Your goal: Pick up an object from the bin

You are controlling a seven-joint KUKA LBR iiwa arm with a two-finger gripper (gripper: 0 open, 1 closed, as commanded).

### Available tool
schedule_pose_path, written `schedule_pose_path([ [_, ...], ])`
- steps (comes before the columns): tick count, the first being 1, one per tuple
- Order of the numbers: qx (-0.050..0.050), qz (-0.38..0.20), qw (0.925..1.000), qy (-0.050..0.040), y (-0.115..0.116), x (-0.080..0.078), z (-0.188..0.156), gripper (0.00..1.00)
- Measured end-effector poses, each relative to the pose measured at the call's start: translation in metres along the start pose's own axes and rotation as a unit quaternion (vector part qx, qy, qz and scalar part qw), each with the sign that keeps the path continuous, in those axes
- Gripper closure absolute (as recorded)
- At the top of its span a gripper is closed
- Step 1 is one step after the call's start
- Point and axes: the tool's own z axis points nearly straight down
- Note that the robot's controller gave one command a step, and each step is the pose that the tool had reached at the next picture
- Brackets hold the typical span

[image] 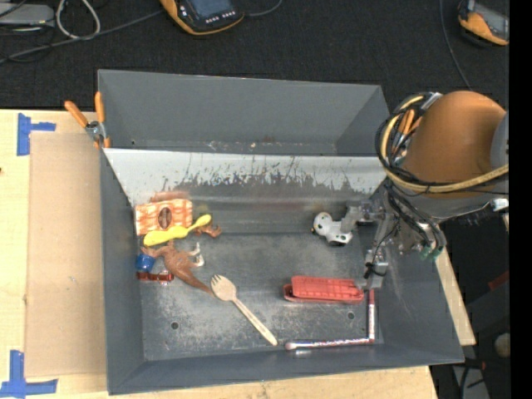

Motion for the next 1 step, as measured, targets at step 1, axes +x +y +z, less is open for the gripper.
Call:
schedule_pose_path([
  [1, 0.0, -0.001, 1.0, -0.0037, 0.0003, -0.0016, -0.0038, 0.0],
])
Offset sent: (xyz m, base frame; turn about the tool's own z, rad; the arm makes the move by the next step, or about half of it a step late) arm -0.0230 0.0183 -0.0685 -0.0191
